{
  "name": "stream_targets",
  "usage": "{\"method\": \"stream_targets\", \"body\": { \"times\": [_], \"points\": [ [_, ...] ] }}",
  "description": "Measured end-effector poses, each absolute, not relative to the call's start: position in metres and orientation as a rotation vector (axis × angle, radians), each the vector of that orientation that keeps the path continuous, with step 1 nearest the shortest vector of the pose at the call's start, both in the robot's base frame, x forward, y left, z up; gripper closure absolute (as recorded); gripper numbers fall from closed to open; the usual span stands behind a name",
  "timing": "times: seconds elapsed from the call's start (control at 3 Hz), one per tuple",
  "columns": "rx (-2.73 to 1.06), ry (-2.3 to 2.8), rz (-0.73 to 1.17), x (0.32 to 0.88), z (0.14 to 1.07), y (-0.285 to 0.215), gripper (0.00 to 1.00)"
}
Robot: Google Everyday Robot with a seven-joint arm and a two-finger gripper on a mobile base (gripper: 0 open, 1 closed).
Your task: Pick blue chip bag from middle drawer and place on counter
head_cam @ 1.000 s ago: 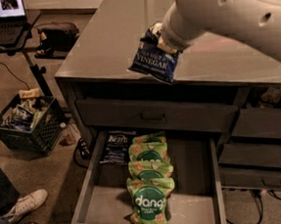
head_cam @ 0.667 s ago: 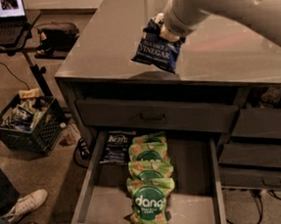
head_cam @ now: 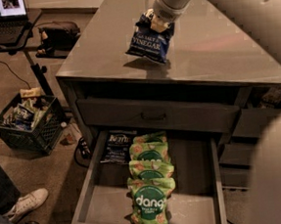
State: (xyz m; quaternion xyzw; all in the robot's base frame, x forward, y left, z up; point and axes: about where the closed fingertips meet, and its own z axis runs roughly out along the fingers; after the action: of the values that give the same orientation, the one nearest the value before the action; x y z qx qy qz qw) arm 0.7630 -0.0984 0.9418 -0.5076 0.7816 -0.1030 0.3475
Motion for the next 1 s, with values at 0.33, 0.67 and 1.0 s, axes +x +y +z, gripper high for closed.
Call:
{"method": "stream_targets", "body": {
  "times": [0.33,0.67,1.0],
  "points": [
    [-1.374,2.055,-0.246,0.7922,0.9222,-0.0814,1.0],
    [-1.368,2.053,-0.244,0.7967,0.9237,-0.0807,0.81],
    [-1.369,2.053,-0.244,0.7962,0.923,-0.0805,0.59]
  ]
}}
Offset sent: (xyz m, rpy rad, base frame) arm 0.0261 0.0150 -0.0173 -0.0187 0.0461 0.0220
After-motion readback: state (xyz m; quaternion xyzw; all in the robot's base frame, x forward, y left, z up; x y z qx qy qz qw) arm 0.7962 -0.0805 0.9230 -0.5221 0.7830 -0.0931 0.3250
